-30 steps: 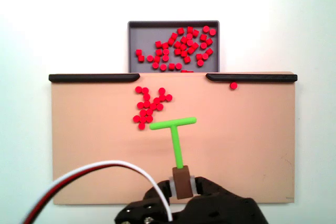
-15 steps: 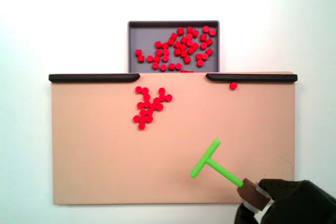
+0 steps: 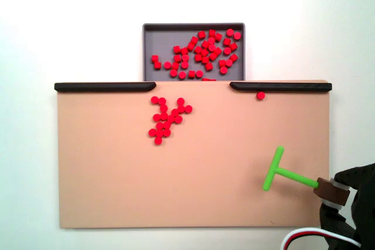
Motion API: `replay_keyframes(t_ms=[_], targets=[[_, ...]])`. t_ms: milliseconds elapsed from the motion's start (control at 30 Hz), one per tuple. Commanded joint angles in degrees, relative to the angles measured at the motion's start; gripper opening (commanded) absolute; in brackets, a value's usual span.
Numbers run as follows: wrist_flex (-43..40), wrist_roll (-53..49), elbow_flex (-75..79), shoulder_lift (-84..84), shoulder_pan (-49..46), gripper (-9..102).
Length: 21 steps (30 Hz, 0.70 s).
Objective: Push granules from right to the grey container
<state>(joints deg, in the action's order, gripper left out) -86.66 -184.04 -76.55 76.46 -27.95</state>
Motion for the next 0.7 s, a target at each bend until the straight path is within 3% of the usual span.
replay_keyframes(t_ms=[0, 667], targets=[[-0.4, -11.7, 3.1, 0.1, -0.2, 0], [-1.9, -18.1, 15.1, -10.6, -0.3, 0]])
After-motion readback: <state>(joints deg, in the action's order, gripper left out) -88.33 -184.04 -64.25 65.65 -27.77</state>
